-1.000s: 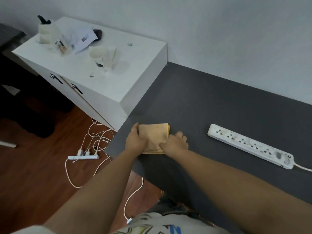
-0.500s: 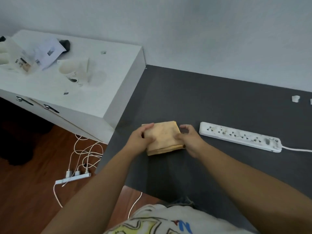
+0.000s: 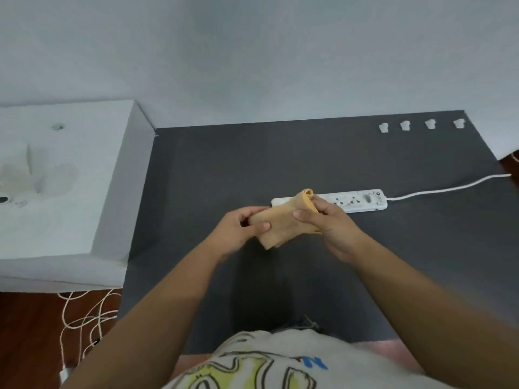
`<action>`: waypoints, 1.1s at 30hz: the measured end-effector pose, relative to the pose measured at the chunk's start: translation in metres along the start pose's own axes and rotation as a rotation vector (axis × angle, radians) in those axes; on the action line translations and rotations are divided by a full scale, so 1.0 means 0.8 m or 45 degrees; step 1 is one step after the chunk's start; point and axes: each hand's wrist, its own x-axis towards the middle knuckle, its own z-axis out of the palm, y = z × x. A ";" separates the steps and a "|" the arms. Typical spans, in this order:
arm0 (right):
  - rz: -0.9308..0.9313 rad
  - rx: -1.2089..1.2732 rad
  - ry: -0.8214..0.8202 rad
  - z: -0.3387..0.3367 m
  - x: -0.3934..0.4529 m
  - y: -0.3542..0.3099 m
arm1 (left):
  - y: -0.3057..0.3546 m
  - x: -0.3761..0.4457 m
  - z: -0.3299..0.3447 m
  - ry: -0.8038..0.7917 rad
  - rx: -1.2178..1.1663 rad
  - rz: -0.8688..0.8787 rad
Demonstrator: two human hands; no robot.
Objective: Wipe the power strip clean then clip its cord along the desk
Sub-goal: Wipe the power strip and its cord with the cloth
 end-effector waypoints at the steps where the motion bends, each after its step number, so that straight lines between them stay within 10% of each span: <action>1: -0.029 0.054 0.006 -0.006 -0.002 -0.005 | -0.001 0.004 0.011 -0.058 -0.006 -0.015; 9: -0.049 0.335 0.360 -0.036 0.010 -0.004 | -0.015 0.027 0.070 -0.265 0.172 -0.002; 14: -0.031 0.363 0.391 -0.055 0.032 -0.015 | -0.034 0.050 0.035 0.160 0.691 0.174; 23: -0.127 -1.653 0.334 -0.033 0.109 -0.013 | -0.037 0.088 0.012 0.277 0.926 0.130; 33: -0.065 -1.845 -0.047 -0.003 0.101 0.027 | -0.047 0.103 0.013 0.219 0.940 0.195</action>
